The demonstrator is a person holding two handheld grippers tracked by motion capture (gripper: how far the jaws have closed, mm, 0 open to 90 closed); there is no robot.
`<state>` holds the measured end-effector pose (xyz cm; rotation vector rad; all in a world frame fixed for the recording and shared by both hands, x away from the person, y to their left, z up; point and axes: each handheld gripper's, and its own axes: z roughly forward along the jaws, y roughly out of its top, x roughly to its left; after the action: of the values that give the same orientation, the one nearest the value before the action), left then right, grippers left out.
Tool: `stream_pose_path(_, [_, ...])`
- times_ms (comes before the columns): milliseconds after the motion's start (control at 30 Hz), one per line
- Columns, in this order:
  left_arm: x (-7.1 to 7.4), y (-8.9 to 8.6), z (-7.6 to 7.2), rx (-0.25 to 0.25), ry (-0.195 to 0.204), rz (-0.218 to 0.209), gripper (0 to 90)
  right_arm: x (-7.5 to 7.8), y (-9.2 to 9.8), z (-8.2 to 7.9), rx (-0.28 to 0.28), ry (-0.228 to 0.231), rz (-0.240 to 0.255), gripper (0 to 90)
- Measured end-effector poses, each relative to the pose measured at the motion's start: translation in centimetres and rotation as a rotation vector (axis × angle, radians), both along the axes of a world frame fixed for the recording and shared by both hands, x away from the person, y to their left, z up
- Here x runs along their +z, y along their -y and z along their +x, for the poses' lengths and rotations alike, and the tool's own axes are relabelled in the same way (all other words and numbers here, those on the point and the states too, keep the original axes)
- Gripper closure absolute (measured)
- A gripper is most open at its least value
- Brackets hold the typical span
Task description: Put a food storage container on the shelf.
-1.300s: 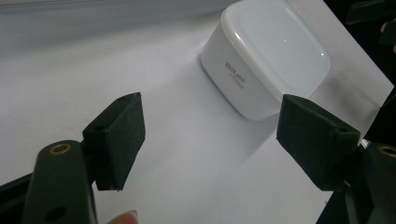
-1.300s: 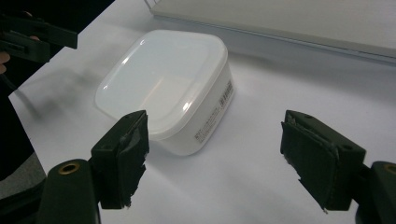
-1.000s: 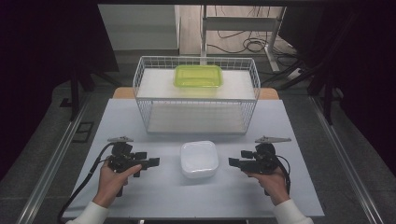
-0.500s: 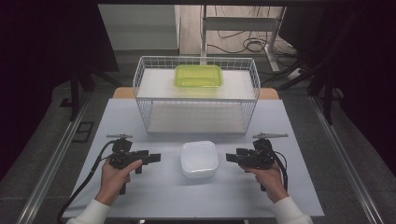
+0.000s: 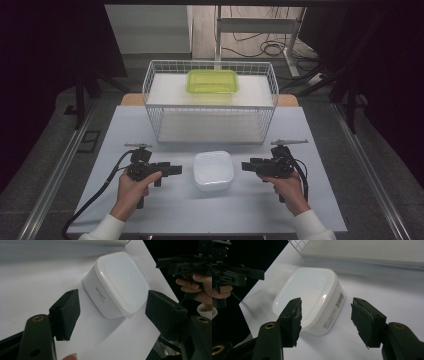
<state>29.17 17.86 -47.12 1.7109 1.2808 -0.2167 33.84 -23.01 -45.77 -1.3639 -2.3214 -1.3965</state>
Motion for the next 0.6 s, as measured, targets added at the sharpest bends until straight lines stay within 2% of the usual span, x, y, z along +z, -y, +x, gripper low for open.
stream_pose_path(200, [-0.6, 0.9, 0.5, -0.018, -0.043, -0.024, 30.1, -0.5, -0.9, 0.3, 0.017, -0.027, -0.014, 41.4])
stream_pose_path(333, [-0.6, 1.1, 0.6, -0.016, -0.05, -0.022, 30.9, -0.3, -1.4, 0.4, 0.024, -0.03, -0.011, 41.6])
stream_pose_path(433, [-0.7, 1.3, 0.8, -0.008, -0.06, -0.038, 31.3, -0.3, -1.7, 0.5, 0.026, -0.035, -0.005, 41.6])
stream_pose_path(600, [-0.7, 2.2, 1.4, -0.012, -0.071, -0.033, 31.4, -0.2, -2.5, 1.0, 0.016, -0.036, -0.018, 41.6])
